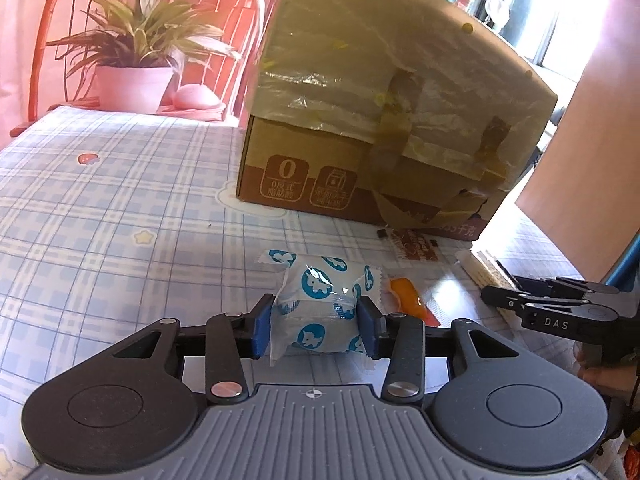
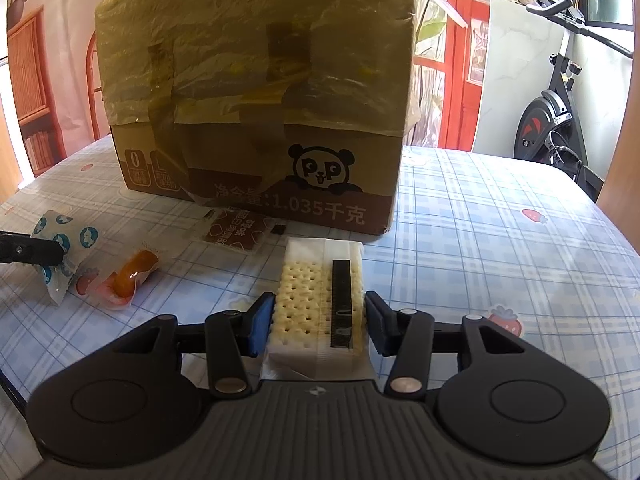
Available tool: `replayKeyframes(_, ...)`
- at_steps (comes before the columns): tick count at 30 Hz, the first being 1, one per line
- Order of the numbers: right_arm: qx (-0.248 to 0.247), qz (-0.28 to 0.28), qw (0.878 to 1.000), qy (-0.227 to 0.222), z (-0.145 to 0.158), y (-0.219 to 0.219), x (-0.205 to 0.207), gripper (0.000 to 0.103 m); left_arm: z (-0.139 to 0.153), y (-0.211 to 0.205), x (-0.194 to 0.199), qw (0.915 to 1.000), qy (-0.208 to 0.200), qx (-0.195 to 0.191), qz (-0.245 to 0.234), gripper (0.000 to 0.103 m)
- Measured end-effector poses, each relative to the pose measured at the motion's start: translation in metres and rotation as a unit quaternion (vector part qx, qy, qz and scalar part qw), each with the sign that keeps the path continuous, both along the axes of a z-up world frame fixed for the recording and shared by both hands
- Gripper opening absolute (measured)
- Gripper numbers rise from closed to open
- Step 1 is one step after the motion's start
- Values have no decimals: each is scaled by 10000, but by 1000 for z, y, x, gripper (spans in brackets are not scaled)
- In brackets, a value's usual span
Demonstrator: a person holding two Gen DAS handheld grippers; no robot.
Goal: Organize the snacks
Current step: 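Lift both packs and carry them over the box, then open both grippers to drop the packs into the box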
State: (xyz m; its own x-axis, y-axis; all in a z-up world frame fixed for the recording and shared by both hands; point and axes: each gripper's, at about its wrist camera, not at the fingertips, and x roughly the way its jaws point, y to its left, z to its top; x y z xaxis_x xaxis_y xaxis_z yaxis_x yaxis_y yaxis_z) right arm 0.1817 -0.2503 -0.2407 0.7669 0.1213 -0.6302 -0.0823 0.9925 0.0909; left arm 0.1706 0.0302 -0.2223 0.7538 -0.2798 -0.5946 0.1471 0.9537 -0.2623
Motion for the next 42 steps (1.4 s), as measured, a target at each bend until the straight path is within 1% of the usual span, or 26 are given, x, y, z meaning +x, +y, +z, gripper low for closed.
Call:
replayKeyframes(7, 51, -4, 10000, -42, 1, 0, -2, 49, 9, 2, -5, 9998, -164, -53, 50, 45)
replayKeyframes(12, 66, -50, 9997, -208, 4, -1, -6, 49, 19, 2, -8, 9995, -291, -70, 63, 45)
replayKeyframes(18, 82, -7, 9992, -379, 18, -1, -13, 49, 46, 3, -8, 9981, -612, -71, 30, 45)
replayKeyframes(23, 289, -49, 9963, -806, 52, -4, -19, 49, 84, 0, -2, 9944, -1048, -21, -131, 45)
replayKeyframes(28, 357, 10, 9887, -1455, 107, -6, -20, 49, 132, -6, 5, 9877, -1537, -64, -281, 45)
replayKeyframes(32, 347, 135, 9821, -1848, 144, -5, -17, 49, 168, -15, 18, 9824, -1821, -80, -404, 45)
replayKeyframes(35, 369, 212, 9784, -2024, 168, -6, -8, 49, 189, -21, 33, 9806, -1905, -101, -460, 45)
replayKeyframes(37, 369, 222, 9774, -2069, 181, -7, 6, 49, 202, -25, 48, 9801, -1917, -138, -495, 45)
replayKeyframes(40, 294, 222, 9782, -2044, 195, -6, 34, 49, 215, -31, 81, 9805, -1899, -139, -487, 45)
replayKeyframes(42, 150, 197, 9798, -1985, 202, -4, 56, 49, 221, -34, 106, 9820, -1819, -127, -492, 45)
